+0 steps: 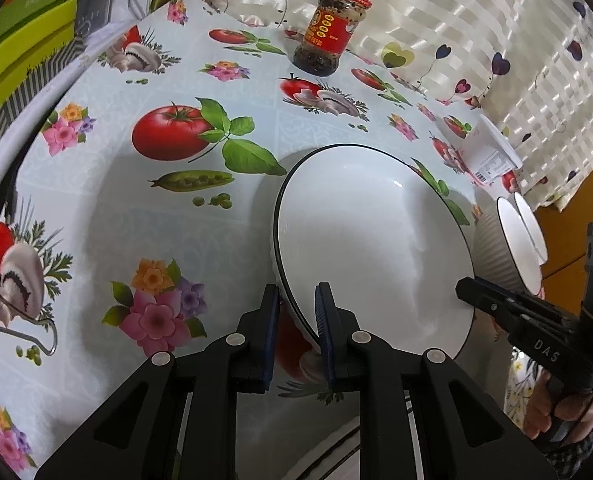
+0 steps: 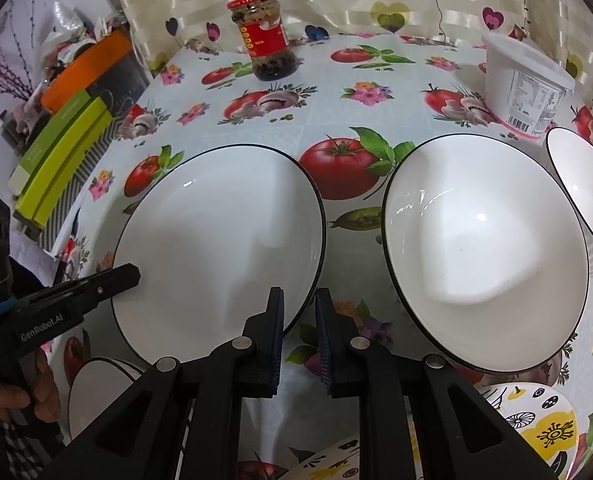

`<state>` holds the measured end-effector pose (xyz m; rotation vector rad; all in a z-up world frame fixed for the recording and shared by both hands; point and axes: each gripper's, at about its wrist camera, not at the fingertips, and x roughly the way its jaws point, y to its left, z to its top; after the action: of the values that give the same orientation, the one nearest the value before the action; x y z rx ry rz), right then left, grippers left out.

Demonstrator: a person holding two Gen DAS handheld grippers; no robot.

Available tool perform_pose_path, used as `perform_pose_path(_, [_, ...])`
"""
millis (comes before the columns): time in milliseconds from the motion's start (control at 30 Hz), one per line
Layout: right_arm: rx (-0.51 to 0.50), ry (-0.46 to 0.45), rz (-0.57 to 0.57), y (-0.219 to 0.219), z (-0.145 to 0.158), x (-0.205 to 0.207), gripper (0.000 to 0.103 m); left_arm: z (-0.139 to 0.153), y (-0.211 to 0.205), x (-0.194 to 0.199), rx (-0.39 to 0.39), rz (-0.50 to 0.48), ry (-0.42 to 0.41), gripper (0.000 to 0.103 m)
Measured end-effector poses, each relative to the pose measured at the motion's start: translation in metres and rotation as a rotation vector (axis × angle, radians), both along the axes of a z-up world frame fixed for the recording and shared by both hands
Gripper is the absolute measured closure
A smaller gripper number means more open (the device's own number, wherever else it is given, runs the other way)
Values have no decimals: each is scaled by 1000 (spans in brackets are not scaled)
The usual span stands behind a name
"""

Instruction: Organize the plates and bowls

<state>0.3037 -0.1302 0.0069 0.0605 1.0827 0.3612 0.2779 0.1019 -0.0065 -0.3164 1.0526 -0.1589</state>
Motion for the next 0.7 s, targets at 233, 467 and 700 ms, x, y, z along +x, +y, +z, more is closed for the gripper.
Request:
perform_pose_path(233, [-40,-55,27,7,7,-6,91,4,4,-2,13,18,-13,84])
perform_pose_path(467, [-9,-44,22,5,9,-2,95,5,8,-3,10,29,-12,84])
perform_pose_path(700, [11,-14,-4,4,9,3,95,0,10,-1,-4,36,-1,84])
